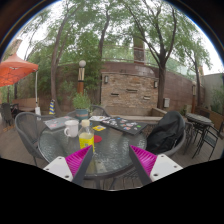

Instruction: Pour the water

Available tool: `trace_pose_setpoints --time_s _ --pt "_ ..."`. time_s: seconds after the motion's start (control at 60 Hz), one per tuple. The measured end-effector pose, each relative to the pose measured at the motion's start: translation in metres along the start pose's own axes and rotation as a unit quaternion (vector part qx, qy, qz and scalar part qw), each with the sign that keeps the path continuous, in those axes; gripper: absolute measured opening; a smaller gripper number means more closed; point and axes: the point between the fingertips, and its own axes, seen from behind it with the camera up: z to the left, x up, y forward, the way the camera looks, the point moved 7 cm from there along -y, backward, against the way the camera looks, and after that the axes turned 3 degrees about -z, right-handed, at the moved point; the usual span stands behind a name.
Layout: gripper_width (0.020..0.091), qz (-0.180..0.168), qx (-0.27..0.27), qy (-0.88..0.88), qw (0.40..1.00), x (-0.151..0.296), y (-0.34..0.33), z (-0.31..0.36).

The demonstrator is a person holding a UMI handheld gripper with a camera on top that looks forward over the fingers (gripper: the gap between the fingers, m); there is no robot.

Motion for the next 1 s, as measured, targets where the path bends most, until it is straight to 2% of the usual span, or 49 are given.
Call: trace_pose_setpoints --time_s 0.117,0.2,0.383,0.4,0.467,0.483,0.5,0.617,0.65,0.667,0.683,0.7,0.717,0.917,1.0 --pt "0.0838 -0.007 0.015 0.012 1.000 -0.027 0.040 0.040" --pt "0.0839 -0.016 0.003 0.014 1.000 -0.036 0.072 0.063" --pt "0.0837 -0.042 -0.029 0.014 0.999 -0.024 0.131 0.092" --pt "0.0835 -0.047 -0.024 0.017 0.998 -0.033 0.142 0.088" --pt "0.0836 -0.047 -0.026 0.021 0.998 -0.030 0.154 0.096" --pt "0.0837 -0.048 -0.029 0.019 0.998 -0.034 0.140 0.088" --pt "0.0837 -0.049 -0.031 0.020 0.998 -0.027 0.160 0.097" --pt "0.0835 -0.062 -0.045 -0.001 0.997 -0.016 0.177 0.104" --pt "0.0811 -0.061 -0.050 -0.010 0.997 -0.015 0.181 0.106" --pt "0.0776 -0.062 -0.051 -0.014 0.997 -0.013 0.188 0.111" --pt "0.0701 -0.062 -0.052 -0.018 0.997 -0.012 0.189 0.112" --pt "0.0572 -0.062 -0.055 -0.021 0.996 -0.011 0.190 0.112" --pt "0.0522 -0.058 -0.062 -0.023 0.996 -0.013 0.191 0.110" --pt "0.0525 -0.061 -0.073 0.039 0.995 -0.020 0.202 0.105" --pt "0.0493 -0.060 -0.067 0.055 0.994 -0.022 0.207 0.110"
